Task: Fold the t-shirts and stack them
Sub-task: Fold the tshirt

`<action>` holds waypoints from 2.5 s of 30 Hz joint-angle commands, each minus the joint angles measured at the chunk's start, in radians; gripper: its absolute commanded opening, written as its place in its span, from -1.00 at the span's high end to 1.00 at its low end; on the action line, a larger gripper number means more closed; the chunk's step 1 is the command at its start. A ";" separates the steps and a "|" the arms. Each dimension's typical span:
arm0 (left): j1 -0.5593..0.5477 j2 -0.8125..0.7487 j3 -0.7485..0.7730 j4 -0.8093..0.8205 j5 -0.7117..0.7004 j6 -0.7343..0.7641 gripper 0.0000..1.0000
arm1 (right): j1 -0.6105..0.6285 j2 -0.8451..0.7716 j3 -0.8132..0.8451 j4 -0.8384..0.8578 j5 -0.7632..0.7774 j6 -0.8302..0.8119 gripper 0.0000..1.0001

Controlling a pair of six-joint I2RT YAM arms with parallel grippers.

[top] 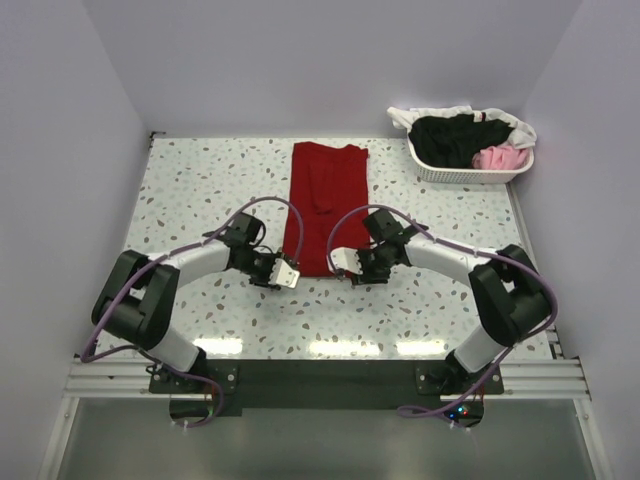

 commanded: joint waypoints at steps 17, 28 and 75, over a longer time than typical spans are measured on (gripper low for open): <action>0.006 0.054 0.166 -0.026 -0.011 -0.113 1.00 | -0.021 0.008 0.105 0.000 0.041 0.036 1.00; 0.046 -0.003 0.343 -0.102 0.023 -0.170 1.00 | -0.091 -0.020 0.348 -0.175 0.021 0.001 1.00; 0.093 0.466 0.707 -0.277 0.074 -0.369 1.00 | -0.234 0.390 0.560 -0.275 -0.124 0.033 1.00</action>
